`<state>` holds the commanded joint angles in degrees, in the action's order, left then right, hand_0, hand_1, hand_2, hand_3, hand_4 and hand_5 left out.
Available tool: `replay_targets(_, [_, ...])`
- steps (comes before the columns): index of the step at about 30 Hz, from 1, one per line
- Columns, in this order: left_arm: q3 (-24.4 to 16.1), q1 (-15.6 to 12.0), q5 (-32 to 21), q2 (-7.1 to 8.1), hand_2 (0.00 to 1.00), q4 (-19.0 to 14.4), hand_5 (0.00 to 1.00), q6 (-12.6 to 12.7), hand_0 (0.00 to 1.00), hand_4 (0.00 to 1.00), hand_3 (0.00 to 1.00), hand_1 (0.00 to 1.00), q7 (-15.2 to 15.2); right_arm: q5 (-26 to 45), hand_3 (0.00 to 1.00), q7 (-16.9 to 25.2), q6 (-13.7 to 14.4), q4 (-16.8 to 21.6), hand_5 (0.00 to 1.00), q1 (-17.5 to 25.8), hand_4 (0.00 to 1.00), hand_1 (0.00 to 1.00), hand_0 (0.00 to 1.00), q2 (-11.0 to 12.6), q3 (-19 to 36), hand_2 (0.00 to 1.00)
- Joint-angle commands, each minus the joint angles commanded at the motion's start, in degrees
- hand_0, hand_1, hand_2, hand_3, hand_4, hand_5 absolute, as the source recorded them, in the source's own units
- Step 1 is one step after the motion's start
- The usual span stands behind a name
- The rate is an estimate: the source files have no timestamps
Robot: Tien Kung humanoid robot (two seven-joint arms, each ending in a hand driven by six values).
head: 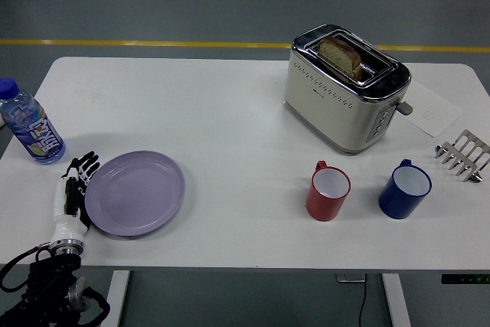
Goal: Push plate across desktop
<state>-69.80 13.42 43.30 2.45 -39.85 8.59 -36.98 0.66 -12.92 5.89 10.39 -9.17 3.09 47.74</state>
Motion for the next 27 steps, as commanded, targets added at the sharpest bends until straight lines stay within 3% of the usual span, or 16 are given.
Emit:
replay_targets(12, [2.8, 0.6, -0.9, -0.54, 0.788, -0.3, 0.998, 0.2, 0.806, 0.448, 0.706, 0.811, 0.0, 0.7, 0.616, 0.1, -0.3, 0.0, 0.28, 0.0, 0.425, 0.657, 0.659, 0.0, -0.6, 0.715])
replay_targets(17, [5.0, 1.5, -2.1, -1.42, 0.787, 0.4, 0.998, 0.4, 0.805, 0.444, 0.704, 0.81, 0.0, 0.2, 0.616, 0.0, -0.3, 0.0, 0.28, 0.1, 0.426, 0.655, 0.659, -0.1, -0.4, 0.713])
replay_targets(27, [10.2, 3.6, -4.3, -1.73, 0.786, 0.5, 0.998, 0.8, 0.805, 0.443, 0.701, 0.81, 0.0, -0.2, 0.616, -0.4, -0.2, 0.2, 0.281, 0.3, 0.426, 0.656, 0.658, -0.2, -0.1, 0.713])
